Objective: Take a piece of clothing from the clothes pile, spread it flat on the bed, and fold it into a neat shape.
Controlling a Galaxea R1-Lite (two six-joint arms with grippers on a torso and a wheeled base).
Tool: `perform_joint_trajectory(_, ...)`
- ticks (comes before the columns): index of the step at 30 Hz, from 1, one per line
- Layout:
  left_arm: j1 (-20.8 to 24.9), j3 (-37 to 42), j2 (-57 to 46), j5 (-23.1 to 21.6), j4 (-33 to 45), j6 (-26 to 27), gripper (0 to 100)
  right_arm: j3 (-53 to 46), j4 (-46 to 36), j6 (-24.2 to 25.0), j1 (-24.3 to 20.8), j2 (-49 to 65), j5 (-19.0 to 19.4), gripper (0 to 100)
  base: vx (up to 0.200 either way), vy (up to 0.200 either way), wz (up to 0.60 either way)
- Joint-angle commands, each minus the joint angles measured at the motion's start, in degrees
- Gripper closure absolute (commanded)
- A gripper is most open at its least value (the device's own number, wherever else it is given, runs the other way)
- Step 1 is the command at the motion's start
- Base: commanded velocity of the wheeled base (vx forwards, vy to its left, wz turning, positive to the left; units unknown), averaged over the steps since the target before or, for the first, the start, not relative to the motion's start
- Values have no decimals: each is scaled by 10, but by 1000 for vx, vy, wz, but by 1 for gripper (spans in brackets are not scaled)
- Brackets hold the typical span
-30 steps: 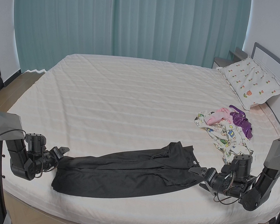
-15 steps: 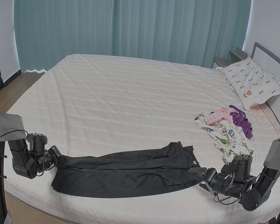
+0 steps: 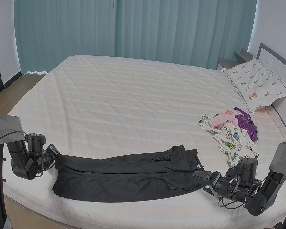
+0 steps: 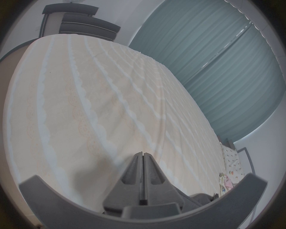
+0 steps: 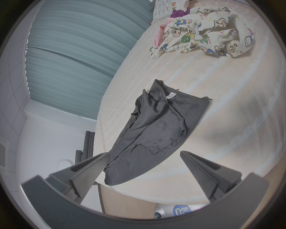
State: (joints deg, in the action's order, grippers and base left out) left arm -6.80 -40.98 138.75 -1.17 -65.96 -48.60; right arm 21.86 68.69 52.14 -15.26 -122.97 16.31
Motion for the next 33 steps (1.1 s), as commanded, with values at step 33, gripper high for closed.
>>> perform_joint_trajectory(33,-12,-45,24,2,0,-2,100,252,-140,-88,5,-84,-15,0,0,0,0)
